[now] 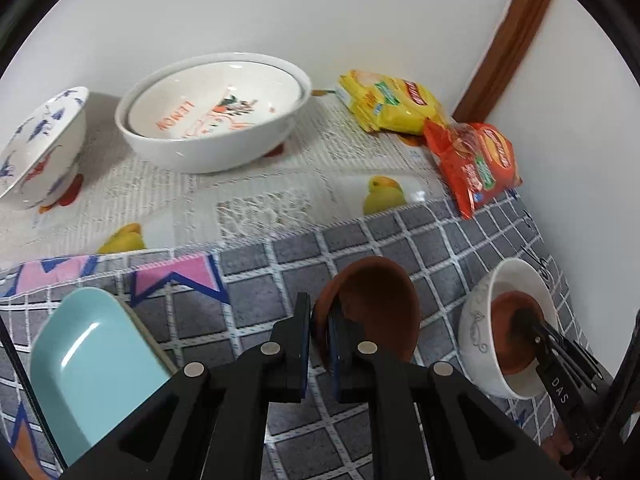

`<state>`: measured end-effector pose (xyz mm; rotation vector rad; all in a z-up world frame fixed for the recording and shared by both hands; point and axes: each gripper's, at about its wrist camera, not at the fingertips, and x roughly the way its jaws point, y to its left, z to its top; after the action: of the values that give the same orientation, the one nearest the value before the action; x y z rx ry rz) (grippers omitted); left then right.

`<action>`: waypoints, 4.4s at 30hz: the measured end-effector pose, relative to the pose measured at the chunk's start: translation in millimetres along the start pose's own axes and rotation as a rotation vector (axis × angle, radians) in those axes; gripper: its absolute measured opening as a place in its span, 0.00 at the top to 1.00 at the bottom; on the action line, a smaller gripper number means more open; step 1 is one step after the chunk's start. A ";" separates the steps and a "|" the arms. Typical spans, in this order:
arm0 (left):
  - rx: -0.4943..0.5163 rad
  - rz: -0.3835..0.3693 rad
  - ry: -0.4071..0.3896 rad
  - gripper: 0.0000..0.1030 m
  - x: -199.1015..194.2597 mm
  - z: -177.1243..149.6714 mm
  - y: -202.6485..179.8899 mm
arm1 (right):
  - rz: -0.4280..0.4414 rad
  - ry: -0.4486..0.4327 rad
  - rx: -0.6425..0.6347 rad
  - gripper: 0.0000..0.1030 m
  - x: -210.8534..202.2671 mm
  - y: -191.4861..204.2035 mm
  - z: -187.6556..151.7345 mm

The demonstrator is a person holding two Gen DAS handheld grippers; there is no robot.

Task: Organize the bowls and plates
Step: 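Lower the right gripper's brown bowl into the white bowl while the left gripper holds its bowl, then open the right gripper and pull it back from the white bowl, then lower the left gripper's brown bowl into the white bowl onto the other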

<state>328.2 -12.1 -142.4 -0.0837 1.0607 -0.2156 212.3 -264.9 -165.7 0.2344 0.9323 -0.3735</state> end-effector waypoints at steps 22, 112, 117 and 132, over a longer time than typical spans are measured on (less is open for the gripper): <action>0.052 -0.022 0.053 0.92 10.8 -8.2 -17.9 | -0.178 0.061 -0.145 0.87 19.6 23.1 3.8; 0.034 -0.042 -0.053 0.92 -86.8 -33.7 -110.0 | 0.049 -0.040 -0.061 0.62 -135.3 -95.5 -33.5; 0.043 -0.045 -0.057 0.92 -87.0 -37.2 -117.1 | 0.055 -0.038 -0.058 0.62 -132.3 -98.7 -33.1; 0.066 -0.056 -0.035 0.92 -70.0 -34.2 -130.5 | 0.049 -0.047 -0.011 0.62 -126.4 -111.8 -30.1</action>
<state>247.9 -123.1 -76.7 -0.0580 1.0161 -0.2984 76.1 -329.4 -84.0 0.2372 0.8805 -0.3274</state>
